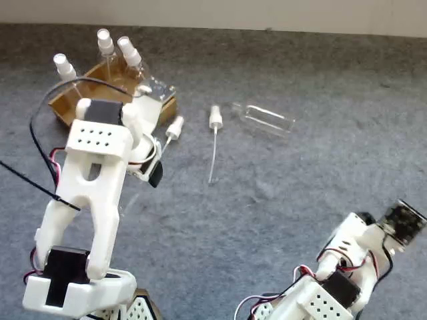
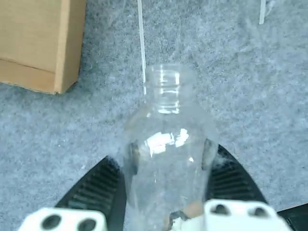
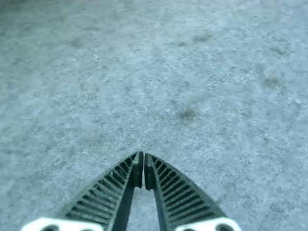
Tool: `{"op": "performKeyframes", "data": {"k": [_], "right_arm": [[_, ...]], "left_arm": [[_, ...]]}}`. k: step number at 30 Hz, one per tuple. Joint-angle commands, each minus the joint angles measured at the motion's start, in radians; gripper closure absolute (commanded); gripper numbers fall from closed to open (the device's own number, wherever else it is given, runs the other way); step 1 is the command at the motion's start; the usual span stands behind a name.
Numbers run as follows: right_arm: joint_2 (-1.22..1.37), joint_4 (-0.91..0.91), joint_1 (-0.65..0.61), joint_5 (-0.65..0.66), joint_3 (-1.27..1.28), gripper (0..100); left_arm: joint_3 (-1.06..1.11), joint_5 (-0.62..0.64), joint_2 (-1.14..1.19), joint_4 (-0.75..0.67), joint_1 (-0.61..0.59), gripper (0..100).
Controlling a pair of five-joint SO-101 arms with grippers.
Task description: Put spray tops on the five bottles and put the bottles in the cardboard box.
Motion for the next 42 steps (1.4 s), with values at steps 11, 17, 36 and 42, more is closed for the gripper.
{"op": "performKeyframes", "data": {"k": [11, 17, 36, 42], "right_arm": [[-0.013, 0.005, -0.243, 0.014, 0.064, 99.1], [-0.008, 0.085, -0.323, 0.176, -0.048, 99.1], [-0.004, 0.455, -0.57, 0.279, -0.384, 85.4], [-0.002, 0.4, -0.568, 0.273, -0.432, 94.0]], "left_arm": [[-0.179, -0.005, -0.315, 0.077, -0.004, 97], [-0.154, -0.005, -0.433, 0.077, -0.005, 97], [0.45, -0.005, -0.84, -0.25, -0.004, 96], [0.562, -0.002, -0.881, -0.373, -0.004, 96]]}}
